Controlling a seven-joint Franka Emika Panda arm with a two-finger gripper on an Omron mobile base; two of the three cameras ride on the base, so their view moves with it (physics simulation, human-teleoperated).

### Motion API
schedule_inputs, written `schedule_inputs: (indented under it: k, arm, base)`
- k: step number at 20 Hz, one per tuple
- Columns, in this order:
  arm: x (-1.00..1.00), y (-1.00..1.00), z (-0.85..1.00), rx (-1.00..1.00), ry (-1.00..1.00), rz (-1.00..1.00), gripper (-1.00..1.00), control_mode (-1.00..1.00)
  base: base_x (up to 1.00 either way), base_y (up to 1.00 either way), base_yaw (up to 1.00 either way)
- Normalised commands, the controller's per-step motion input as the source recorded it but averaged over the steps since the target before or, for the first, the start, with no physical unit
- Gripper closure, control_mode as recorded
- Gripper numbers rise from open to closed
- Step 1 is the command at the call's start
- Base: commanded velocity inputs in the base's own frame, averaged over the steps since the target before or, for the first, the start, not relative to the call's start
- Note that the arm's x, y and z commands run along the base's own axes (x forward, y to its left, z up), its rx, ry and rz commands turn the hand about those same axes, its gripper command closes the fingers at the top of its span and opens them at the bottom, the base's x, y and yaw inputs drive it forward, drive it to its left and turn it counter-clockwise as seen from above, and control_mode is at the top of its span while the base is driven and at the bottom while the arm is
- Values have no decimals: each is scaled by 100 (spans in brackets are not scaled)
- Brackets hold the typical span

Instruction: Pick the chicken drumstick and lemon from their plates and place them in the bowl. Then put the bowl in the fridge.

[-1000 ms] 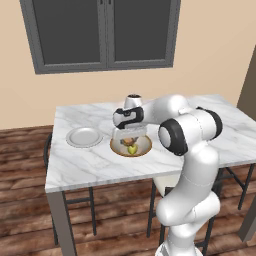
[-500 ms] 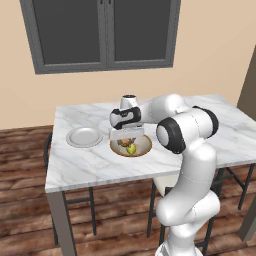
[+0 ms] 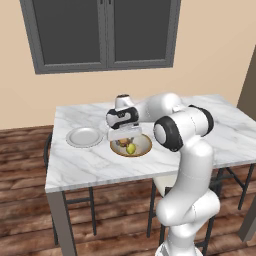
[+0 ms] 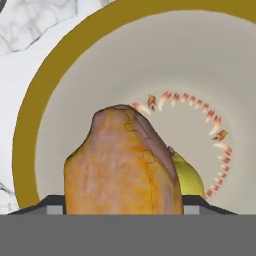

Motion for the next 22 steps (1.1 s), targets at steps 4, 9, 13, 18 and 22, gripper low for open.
schedule_inputs:
  k: [4, 9, 13, 18, 22]
  arm:
    - [0, -6, -1, -6, 2, -1, -100, -100]
    - [0, -7, 4, 0, 0, -1, -100, -100]
    - [-1, -17, 14, 0, 0, -4, -100, -100]
    - [-6, -27, 20, 0, 0, -5, -100, -100]
    - [-11, -49, 23, 0, 0, -8, -100, -100]
  base:
    - [0, 0, 0]
    - [0, 0, 0]
    - [0, 0, 0]
    - [0, 0, 0]
    - [0, 0, 0]
